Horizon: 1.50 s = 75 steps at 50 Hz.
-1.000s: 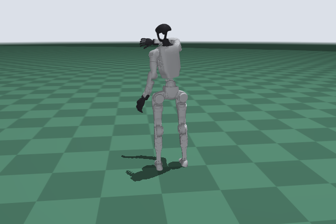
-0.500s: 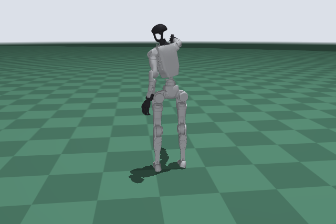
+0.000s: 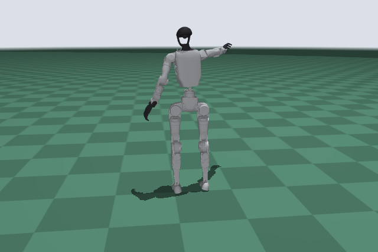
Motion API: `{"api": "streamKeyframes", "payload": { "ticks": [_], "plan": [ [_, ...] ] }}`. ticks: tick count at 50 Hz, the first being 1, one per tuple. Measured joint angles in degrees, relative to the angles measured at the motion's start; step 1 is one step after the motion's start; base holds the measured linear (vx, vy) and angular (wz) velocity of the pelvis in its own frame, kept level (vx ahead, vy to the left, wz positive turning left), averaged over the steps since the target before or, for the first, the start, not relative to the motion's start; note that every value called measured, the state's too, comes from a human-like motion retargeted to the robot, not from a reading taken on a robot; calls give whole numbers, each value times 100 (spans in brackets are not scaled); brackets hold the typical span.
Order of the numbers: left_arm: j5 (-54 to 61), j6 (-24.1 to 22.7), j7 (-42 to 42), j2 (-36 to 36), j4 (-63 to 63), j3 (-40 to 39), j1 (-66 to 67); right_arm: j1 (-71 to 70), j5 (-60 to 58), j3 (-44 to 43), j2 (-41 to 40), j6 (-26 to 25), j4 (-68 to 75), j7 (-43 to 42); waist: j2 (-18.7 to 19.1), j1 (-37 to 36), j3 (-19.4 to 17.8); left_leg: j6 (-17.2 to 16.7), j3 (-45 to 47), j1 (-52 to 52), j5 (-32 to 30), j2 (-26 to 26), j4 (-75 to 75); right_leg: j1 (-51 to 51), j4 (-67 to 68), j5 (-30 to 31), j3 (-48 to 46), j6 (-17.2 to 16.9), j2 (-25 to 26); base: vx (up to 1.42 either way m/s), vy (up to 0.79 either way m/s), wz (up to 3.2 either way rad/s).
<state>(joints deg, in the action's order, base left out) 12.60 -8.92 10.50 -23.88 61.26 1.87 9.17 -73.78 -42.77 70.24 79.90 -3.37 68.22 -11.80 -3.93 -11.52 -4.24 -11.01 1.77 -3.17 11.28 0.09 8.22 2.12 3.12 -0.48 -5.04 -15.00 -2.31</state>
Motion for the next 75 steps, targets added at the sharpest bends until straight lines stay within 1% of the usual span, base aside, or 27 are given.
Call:
{"api": "streamKeyframes", "payload": {
  "ticks": [8,10,13,20,25,30,32,35,37,39,42,45,47,48,50,53,57,58,60,62,64,66,68,70,71,73,75],
  "plan": [
    [-209,55,-85,77,-319,-14,-74,474,374,-720,-80,-91,-156,34,75,24,31,43,232,9,134,28,221,7,65,-7,173,0,25,1,1,-17],
    [-298,75,-116,114,-362,19,-84,657,456,-969,-121,-101,-177,67,89,-9,49,52,353,45,221,101,323,-105,264,-67,191,0,90,0,0,0],
    [-414,69,-205,265,-414,94,-31,998,522,-1263,-142,-131,-239,98,127,108,27,89,368,-11,246,41,321,79,87,-34,124,0,15,0,11,25],
    [-755,75,-327,513,-379,291,133,1842,549,-2017,-213,-148,-320,162,188,277,-2,127,147,-155,380,-14,229,75,403,-204,3,0,-53,-1,13,23],
    [-872,121,-313,595,-299,332,272,2383,714,-2518,-302,-199,-369,84,297,444,-92,122,-54,-304,431,46,120,-262,1276,-310,9,179,-32,-3,15,23],
    [-1004,259,-408,577,-104,330,368,2988,1215,-2952,-472,-209,-489,125,440,607,-140,141,-174,-377,422,209,53,-1180,2981,-10,8,488,21,-4,13,14],
    [-1056,323,-435,539,18,289,361,3302,1439,-3202,-567,-215,-555,137,453,674,-149,143,-213,-385,424,240,49,-1529,3528,48,-134,585,-47,-1,9,16],
    [-1079,415,-453,467,191,148,311,3885,1756,-3734,-745,-237,-670,107,454,790,-196,112,-290,-428,447,269,61,-1807,3855,-131,-577,766,-263,3,6,26],
    [-1041,464,-452,418,256,-12,273,4370,1963,-4197,-899,-255,-760,85,434,886,-243,87,-371,-467,467,265,75,-1824,3627,-233,-847,818,-366,7,4,41],
    [-961,501,-453,353,265,-191,232,4966,2163,-4764,-1096,-283,-882,75,377,981,-306,79,-479,-512,487,230,86,-1777,3120,-141,-953,760,-372,9,1,51],
    [-615,568,-434,177,70,-288,211,5929,2557,-5601,-1469,-346,-1112,-22,221,1080,-419,118,-648,-587,517,114,80,-1689,2073,349,-824,538,-315,12,-1,49],
    [-234,568,-284,42,-137,-294,205,6666,2892,-6137,-1864,-377,-1280,-195,66,1170,-529,175,-788,-677,563,-48,55,-1652,1020,960,-538,268,-323,16,-3,39],
    [-180,509,-241,-3,-201,-294,213,7084,2937,-6439,-2119,-327,-1389,-253,4,1232,-615,184,-860,-779,626,-116,45,-1665,521,1181,-389,109,-358,21,-8,28],
    [-198,410,-245,-43,-248,-256,307,7319,2932,-6619,-2257,-132,-1443,-246,-19,1244,-649,168,-871,-888,683,-100,33,-1707,474,1135,-380,27,-350,24,-10,28],
    [-87,246,-276,-88,-255,-88,296,7704,2908,-6898,-2462,229,-1541,-395,-17,1368,-744,176,-1017,-992,721,-158,24,-1619,-56,1172,-327,0,-444,24,-6,43],
    [-275,222,-284,-128,-111,82,149,8165,2928,-7249,-2759,303,-1724,-536,65,1436,-863,97,-1047,-1121,872,-67,56,-1626,-430,988,-550,0,-412,28,-13,17],
    [-580,217,-317,-148,-47,262,80,8687,3110,-7662,-3148,388,-1950,-654,175,1524,-869,21,-1018,-1248,1039,39,103,-1604,-563,751,-950,0,-362,35,-18,1],
    [-669,221,-321,-152,-47,276,68,8810,3183,-7788,-3267,423,-2006,-649,191,1507,-853,13,-969,-1281,1077,69,131,-1651,-438,759,-1020,0,-334,40,-21,-2],
    [-694,201,-337,-104,-9,314,-124,8982,3392,-8044,-3491,464,-2119,-750,237,1610,-852,16,-1063,-1268,1073,57,217,-1517,-666,1192,-1057,0,-364,43,-18,27],
    [-606,181,-303,-30,-39,280,-163,9106,3606,-8197,-3722,511,-2213,-833,279,1670,-823,23,-1098,-1316,1013,71,333,-1427,-696,1544,-1049,0,-353,47,-19,17],
    [-437,206,-240,78,-103,232,-142,9200,3816,-8263,-3945,545,-2320,-928,313,1743,-778,36,-1155,-1346,850,50,510,-1324,-643,1602,-1033,0,-382,50,-17,6],
    [-246,266,-167,210,-174,207,-101,9270,3997,-8241,-4151,572,-2455,-1016,328,1825,-754,32,-1202,-1330,573,-4,821,-1184,-524,1419,-1007,0,-430,51,-15,1],
    [-101,339,-113,345,-248,226,-54,9326,4125,-8132,-4340,599,-2617,-1061,310,1892,-754,7,-1176,-1243,168,-88,1301,-1003,-379,1172,-968,0,-480,51,-18,-16],
    [-41,474,-116,451,-295,304,-69,9310,4201,-7905,-4515,580,-2757,-1015,265,1867,-684,-5,-991,-966,-255,-171,1988,-900,-257,978,-851,35,-480,51,-22,-49],
    [-64,503,-134,489,-343,368,-83,9304,4181,-7779,-4587,587,-2831,-982,240,1844,-668,10,-854,-772,-373,-193,2419,-832,-220,906,-801,44,-473,47,-23,-58],
    [-159,530,-176,554,-467,510,-130,9269,4084,-7524,-4719,604,-2965,-910,190,1786,-645,104,-537,-355,-431,-210,3262,-700,-165,770,-699,46,-467,42,-21,-56],
    [-306,511,-202,602,-649,664,-202,9188,3926,-7272,-4841,621,-3063,-844,142,1710,-636,299,-169,71,-204,-179,3962,-578,-134,650,-592,26,-467,37,-17,-54]
  ]
}}
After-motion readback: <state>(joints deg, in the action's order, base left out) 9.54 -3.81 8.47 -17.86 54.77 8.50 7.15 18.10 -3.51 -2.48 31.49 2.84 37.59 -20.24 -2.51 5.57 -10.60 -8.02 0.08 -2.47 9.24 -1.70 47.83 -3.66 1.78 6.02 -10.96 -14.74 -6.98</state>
